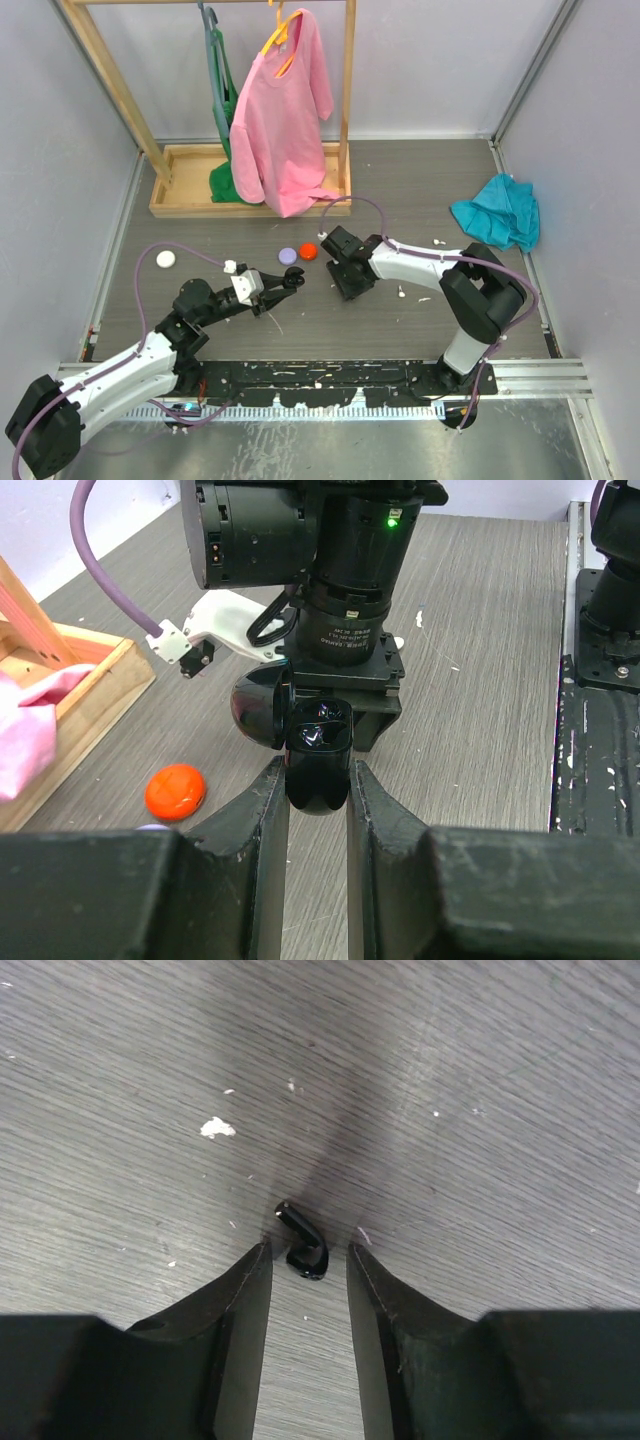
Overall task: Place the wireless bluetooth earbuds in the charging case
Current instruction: Move the earbud to the center of the board, then pick up the earbud from the center of the board.
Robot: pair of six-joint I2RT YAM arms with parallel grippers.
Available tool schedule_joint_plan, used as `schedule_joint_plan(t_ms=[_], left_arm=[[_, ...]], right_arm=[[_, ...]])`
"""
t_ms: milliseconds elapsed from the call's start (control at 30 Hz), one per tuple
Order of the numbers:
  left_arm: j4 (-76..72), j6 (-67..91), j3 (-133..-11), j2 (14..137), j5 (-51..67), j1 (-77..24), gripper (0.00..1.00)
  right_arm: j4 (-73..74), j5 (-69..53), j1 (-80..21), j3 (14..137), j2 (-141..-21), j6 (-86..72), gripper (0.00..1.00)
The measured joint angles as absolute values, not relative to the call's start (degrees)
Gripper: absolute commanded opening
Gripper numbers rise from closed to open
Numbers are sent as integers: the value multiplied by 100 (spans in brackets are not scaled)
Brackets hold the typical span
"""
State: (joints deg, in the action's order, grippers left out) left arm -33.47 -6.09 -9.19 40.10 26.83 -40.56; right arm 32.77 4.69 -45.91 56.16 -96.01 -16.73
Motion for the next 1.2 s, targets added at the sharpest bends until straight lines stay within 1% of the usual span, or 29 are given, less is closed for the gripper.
schedule_joint_plan(t_ms=[367, 633, 767, 900, 1067, 1200], left_arm=[[-3347, -609, -921, 4010, 2683, -4053, 0], [-3347, -609, -919, 4010, 2683, -4056, 0], [-3347, -609, -919, 4010, 2683, -4053, 0], [-3347, -609, -921, 4007, 2683, -4056, 0], [-3347, -609, -919, 3977, 2683, -4056, 0], [-3347, -607, -919, 3972, 2683, -4056, 0]], right_arm=[[3540, 1219, -4558, 5649, -9588, -1614, 44], [3520, 1584, -4187, 5647, -9588, -1621, 44], [3420, 1632, -3968, 5647, -9585, -1667, 44], [3428, 1610, -3887, 5647, -9445, -1787, 46], [3371, 1352, -3795, 5625, -8965, -2161, 47], [3208, 1094, -3647, 5607, -8895, -2447, 46]])
